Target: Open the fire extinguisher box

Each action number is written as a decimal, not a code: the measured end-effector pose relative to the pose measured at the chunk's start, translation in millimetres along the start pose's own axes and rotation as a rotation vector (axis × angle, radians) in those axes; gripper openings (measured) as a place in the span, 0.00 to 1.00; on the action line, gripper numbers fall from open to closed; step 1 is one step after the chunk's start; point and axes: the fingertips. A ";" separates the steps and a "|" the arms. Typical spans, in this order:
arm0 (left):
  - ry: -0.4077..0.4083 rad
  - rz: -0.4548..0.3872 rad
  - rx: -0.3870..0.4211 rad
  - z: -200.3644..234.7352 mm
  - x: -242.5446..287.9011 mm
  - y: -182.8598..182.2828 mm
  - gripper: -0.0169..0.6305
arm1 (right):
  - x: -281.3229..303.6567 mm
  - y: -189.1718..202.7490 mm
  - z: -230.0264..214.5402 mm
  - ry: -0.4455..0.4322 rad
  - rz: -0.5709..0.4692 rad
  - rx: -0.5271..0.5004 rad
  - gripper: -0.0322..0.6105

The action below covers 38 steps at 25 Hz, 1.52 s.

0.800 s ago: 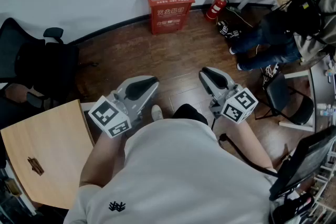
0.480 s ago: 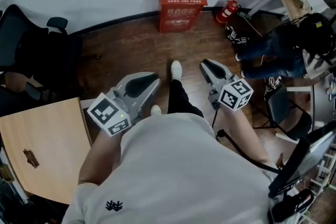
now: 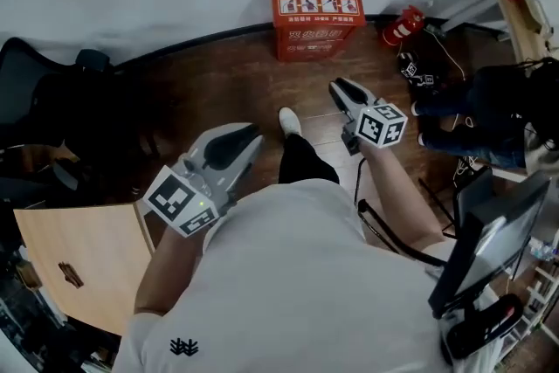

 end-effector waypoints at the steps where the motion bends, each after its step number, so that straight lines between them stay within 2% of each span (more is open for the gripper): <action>1: -0.006 0.023 -0.015 10.8 14.8 -5.1 0.10 | 14.8 -5.3 -16.2 0.011 0.007 0.032 0.18; 4: -0.016 0.078 -0.066 49.4 60.1 -20.0 0.10 | 62.6 -13.5 -69.9 0.051 0.028 0.135 0.18; 8: -0.013 0.131 -0.118 100.6 112.0 -24.8 0.10 | 123.5 0.0 -147.3 0.125 0.054 0.273 0.19; 13: 0.000 0.143 -0.146 122.2 148.5 -26.2 0.10 | 162.5 26.3 -217.7 0.217 0.047 0.423 0.22; 16: -0.004 0.124 -0.158 135.6 163.0 -24.5 0.10 | 180.1 37.8 -251.2 0.267 0.006 0.527 0.24; 19: -0.025 0.148 -0.202 144.8 175.0 -17.1 0.10 | 190.9 50.6 -279.3 0.305 -0.040 0.661 0.29; 23: -0.035 0.172 -0.239 150.2 183.2 -4.1 0.10 | 198.3 66.7 -306.9 0.312 -0.110 0.835 0.34; 26: -0.044 0.176 -0.258 152.2 186.7 2.5 0.10 | 201.6 66.1 -318.2 0.283 -0.181 0.909 0.36; 30: -0.051 0.182 -0.281 152.0 184.0 9.0 0.10 | 203.9 62.0 -320.5 0.242 -0.247 0.957 0.33; 33: -0.056 0.190 -0.289 152.5 182.7 12.0 0.10 | 202.9 60.0 -319.7 0.233 -0.252 0.955 0.30; 35: -0.052 0.191 -0.297 151.7 183.2 13.5 0.10 | 200.9 57.0 -318.5 0.224 -0.256 0.952 0.23; 38: -0.041 0.179 -0.311 149.9 183.3 14.5 0.10 | 196.6 47.7 -311.5 0.214 -0.276 0.956 0.21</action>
Point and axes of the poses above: the fingertips, and each gripper's own axes: x forward along the fingers, z to its left, y out of its underside, and after that the axes turned 7 degrees about -z, right-handed
